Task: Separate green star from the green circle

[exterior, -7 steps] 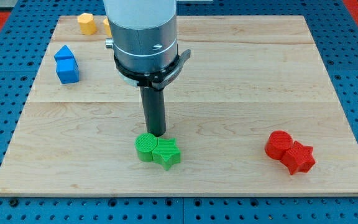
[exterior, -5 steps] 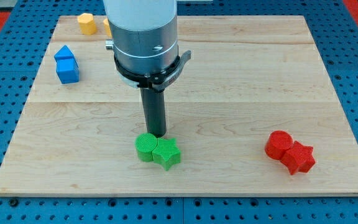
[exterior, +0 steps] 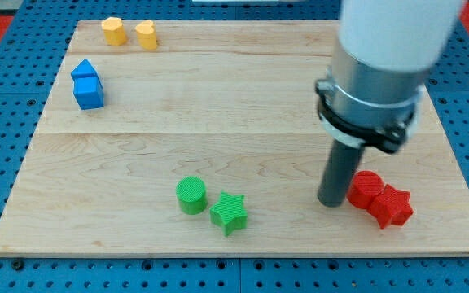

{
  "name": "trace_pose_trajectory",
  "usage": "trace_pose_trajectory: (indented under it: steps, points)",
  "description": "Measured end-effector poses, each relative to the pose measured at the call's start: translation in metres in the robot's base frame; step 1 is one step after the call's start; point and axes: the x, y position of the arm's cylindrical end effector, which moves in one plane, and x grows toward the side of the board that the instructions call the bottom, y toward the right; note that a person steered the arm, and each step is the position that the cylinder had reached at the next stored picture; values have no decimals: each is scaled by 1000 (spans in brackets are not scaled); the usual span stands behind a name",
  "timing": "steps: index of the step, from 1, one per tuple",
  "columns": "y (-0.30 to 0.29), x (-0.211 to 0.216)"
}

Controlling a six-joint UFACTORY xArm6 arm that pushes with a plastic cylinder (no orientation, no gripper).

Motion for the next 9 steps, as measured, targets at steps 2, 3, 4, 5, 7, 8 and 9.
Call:
trace_pose_trajectory:
  steps: [2,3,4,5,7,8,9]
  points:
    - [-50,53]
    - [-97,53]
    - [-157,45]
    - [-185,30]
    - [-125,10]
    - [-83,-11]
    - [-62,-10]
